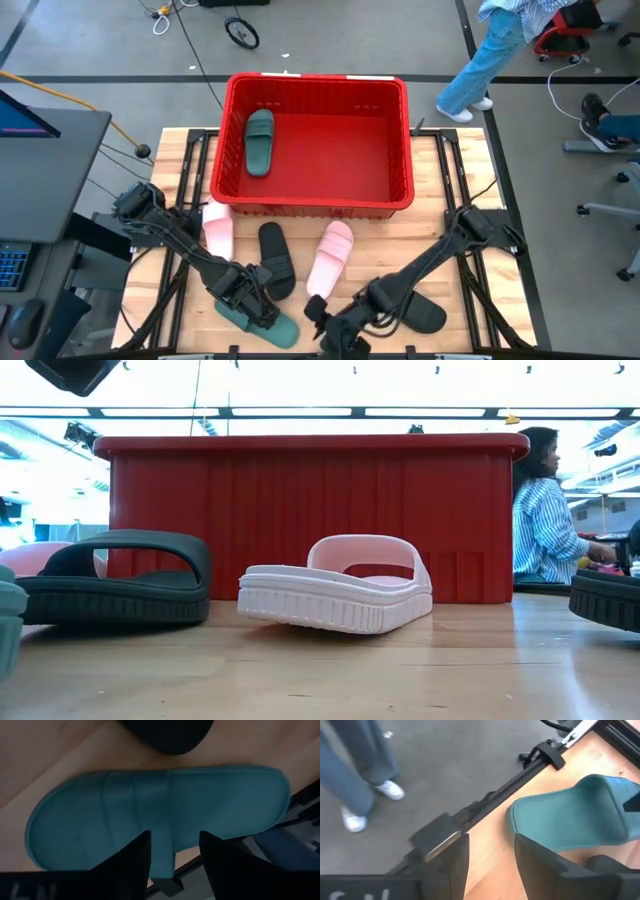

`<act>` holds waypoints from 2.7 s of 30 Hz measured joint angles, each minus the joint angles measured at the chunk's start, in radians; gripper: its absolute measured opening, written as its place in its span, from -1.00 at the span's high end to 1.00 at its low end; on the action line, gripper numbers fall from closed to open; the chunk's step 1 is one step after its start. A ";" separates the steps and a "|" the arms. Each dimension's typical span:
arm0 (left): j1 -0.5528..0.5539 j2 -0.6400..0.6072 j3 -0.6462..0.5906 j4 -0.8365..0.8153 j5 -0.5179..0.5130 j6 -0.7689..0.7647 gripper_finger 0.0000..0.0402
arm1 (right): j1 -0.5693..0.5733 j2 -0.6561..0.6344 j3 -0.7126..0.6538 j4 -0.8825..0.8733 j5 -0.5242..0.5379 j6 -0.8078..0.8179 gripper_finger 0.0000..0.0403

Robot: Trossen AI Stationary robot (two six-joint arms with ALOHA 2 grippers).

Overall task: Pick and place slides into bin
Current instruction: Put the green slipper into the red bin

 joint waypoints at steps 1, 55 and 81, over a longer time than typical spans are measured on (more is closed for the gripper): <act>0.003 0.000 0.003 0.000 0.000 0.000 0.14 | -0.001 0.014 0.000 0.026 0.021 0.001 0.17; 0.054 -0.016 0.006 0.045 0.008 0.024 0.14 | -0.162 0.320 0.005 0.433 -0.108 -0.134 0.26; 0.072 -0.016 0.859 -0.155 -0.370 0.569 0.15 | -0.099 -0.194 -0.002 0.083 -0.087 0.357 0.95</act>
